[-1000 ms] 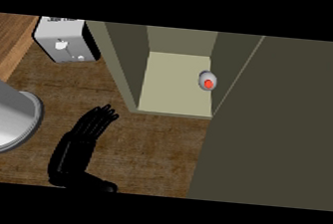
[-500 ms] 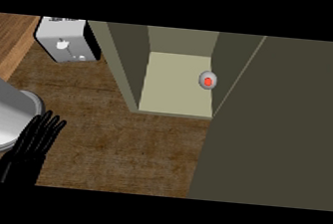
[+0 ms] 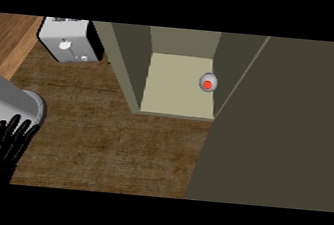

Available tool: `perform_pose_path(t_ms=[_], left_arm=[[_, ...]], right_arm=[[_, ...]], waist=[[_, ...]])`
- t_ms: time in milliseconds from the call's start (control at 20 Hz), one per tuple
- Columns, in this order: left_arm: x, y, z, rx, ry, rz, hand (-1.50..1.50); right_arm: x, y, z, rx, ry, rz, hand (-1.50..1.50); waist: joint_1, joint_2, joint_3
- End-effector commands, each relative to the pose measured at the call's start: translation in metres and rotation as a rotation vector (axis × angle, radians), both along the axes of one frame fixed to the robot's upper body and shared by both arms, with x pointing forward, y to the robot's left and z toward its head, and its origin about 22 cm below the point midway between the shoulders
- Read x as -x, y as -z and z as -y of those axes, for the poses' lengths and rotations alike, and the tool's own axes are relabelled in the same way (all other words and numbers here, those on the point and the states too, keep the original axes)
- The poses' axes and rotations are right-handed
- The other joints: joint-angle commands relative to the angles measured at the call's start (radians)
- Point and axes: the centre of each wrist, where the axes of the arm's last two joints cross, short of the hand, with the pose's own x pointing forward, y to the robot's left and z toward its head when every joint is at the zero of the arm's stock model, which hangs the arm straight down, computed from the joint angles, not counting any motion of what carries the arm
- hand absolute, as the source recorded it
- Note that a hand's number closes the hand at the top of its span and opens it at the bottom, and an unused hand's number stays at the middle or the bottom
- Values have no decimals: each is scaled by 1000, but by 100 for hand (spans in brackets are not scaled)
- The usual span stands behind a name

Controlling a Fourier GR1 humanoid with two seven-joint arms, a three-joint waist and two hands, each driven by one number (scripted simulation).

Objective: Pick up the bottled water, place it into the cabinet and close the cabinet

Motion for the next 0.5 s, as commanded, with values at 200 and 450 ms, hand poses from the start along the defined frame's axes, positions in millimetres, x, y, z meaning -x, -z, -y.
perform_pose_path(t_ms=[200, 450], left_arm=[[15, -20, -12, -15, 23, -9, -150], [14, -38, -11, -2, 42, 0, -150]], right_arm=[[13, -25, -66, 71, 26, 161, 150], [14, -30, -140, 76, 43, 159, 150]], waist=[[14, -6, -1], [14, 5, 2]])
